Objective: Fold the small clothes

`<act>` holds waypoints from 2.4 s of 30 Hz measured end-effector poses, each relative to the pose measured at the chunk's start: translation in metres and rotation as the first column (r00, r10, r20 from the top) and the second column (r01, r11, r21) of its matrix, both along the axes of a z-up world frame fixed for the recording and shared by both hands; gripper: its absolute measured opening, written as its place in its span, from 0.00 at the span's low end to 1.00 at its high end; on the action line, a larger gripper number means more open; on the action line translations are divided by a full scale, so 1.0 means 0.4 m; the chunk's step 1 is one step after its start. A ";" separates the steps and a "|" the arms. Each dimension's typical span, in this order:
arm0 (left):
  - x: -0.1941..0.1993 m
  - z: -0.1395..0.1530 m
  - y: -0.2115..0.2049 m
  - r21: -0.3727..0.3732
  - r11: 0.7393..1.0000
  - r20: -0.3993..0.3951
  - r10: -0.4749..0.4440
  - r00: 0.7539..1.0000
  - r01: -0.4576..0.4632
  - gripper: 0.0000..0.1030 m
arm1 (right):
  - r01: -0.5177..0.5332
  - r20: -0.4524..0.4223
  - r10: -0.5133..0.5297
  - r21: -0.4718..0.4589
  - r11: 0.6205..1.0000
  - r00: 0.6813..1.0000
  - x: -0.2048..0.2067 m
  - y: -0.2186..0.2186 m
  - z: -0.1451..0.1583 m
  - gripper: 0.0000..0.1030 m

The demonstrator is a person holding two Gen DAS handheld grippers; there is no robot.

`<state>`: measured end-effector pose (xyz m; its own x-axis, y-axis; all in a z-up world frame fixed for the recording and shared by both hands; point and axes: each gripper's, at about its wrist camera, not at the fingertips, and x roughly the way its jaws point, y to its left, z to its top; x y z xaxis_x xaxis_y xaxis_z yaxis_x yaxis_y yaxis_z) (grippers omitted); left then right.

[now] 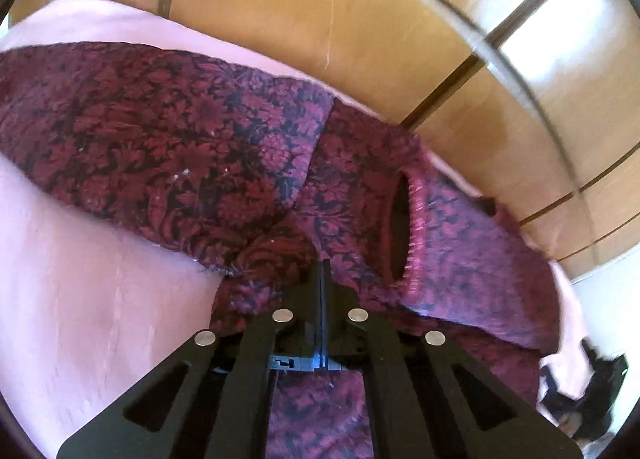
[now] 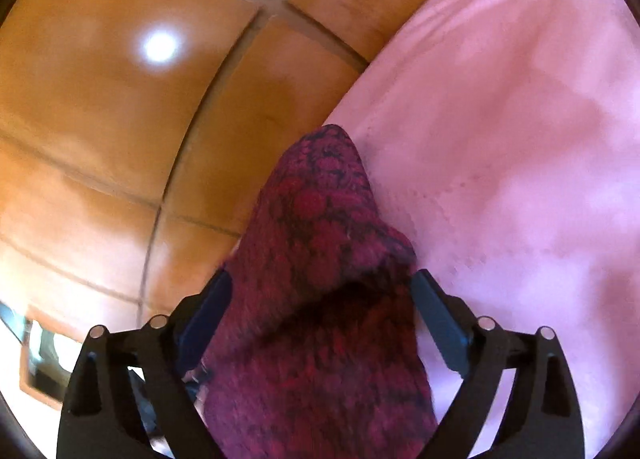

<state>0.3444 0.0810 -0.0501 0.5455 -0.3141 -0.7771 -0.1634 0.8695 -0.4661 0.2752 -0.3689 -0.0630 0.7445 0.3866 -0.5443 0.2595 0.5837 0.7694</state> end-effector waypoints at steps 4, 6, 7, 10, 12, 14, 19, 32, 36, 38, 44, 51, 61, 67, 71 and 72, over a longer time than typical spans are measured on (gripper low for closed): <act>-0.015 0.022 0.029 -0.152 0.988 0.034 0.032 0.999 -0.026 0.83 | -0.032 0.032 0.035 -0.088 0.996 0.999 -0.046 0.002 0.052 0.89; -0.018 0.034 0.039 -0.202 0.978 0.054 0.064 0.996 -0.052 0.84 | -0.033 0.043 0.039 -0.130 0.991 0.998 -0.052 0.005 0.076 0.89; -0.013 0.038 0.032 -0.216 0.976 0.057 0.052 0.997 -0.039 0.84 | -0.032 0.049 0.039 -0.146 0.989 0.998 -0.051 0.008 0.087 0.89; 0.005 0.049 0.013 -0.168 0.986 0.068 0.025 0.997 -0.013 0.79 | -0.024 0.058 0.036 -0.187 0.982 0.998 -0.031 0.008 0.110 0.87; 0.030 0.044 -0.025 -0.112 0.993 0.057 -0.022 0.998 0.028 0.67 | -0.018 0.061 0.032 -0.222 0.975 0.998 -0.011 0.009 0.125 0.85; 0.063 0.029 -0.062 -0.079 0.994 0.031 -0.068 0.997 0.070 0.45 | -0.015 0.059 0.030 -0.233 0.972 0.998 0.013 0.010 0.132 0.79; 0.076 0.023 -0.082 -0.038 0.993 0.060 -0.110 0.992 0.112 0.01 | -0.064 0.037 0.078 -0.296 0.953 0.996 0.091 0.047 0.143 0.59; 0.030 0.003 -0.032 0.096 0.993 0.069 -0.077 0.995 0.070 0.02 | -0.217 -0.166 0.147 -0.571 0.792 0.975 0.184 0.257 -0.036 0.54; -0.029 0.029 0.040 0.024 1.000 0.106 0.009 0.994 -0.011 0.30 | -0.235 -0.177 0.159 -0.612 0.755 0.971 0.182 0.278 -0.021 0.64; -0.066 0.049 0.098 0.016 0.996 0.140 0.080 0.987 -0.083 0.45 | -0.229 -0.167 0.158 -0.635 0.738 0.973 0.166 0.291 -0.002 0.70; -0.139 0.072 0.320 0.003 0.960 0.144 0.277 0.950 -0.280 0.54 | -0.207 -0.072 0.212 -0.644 0.737 0.975 0.046 0.358 0.042 0.77; -0.164 0.015 0.553 -0.129 0.876 0.047 0.473 0.880 -0.464 0.54 | -0.311 -0.137 0.308 -0.707 0.635 0.942 -0.034 0.482 -0.038 0.78; -0.128 -0.008 0.773 -0.244 0.736 -0.030 0.646 0.763 -0.632 0.31 | -0.311 -0.136 0.306 -0.698 0.645 0.942 -0.034 0.485 -0.068 0.87; -0.109 0.078 0.710 -0.096 0.832 0.097 0.553 0.827 -0.546 0.10 | -0.308 -0.136 0.304 -0.703 0.641 0.943 -0.027 0.487 -0.069 0.87; -0.110 0.174 0.560 -0.002 0.913 0.240 0.397 0.886 -0.409 0.10 | -0.308 -0.136 0.304 -0.703 0.641 0.943 -0.028 0.485 -0.070 0.87; -0.110 0.192 0.521 0.021 0.926 0.267 0.358 0.895 -0.377 0.10 | -0.308 -0.135 0.304 -0.703 0.641 0.943 -0.028 0.485 -0.070 0.87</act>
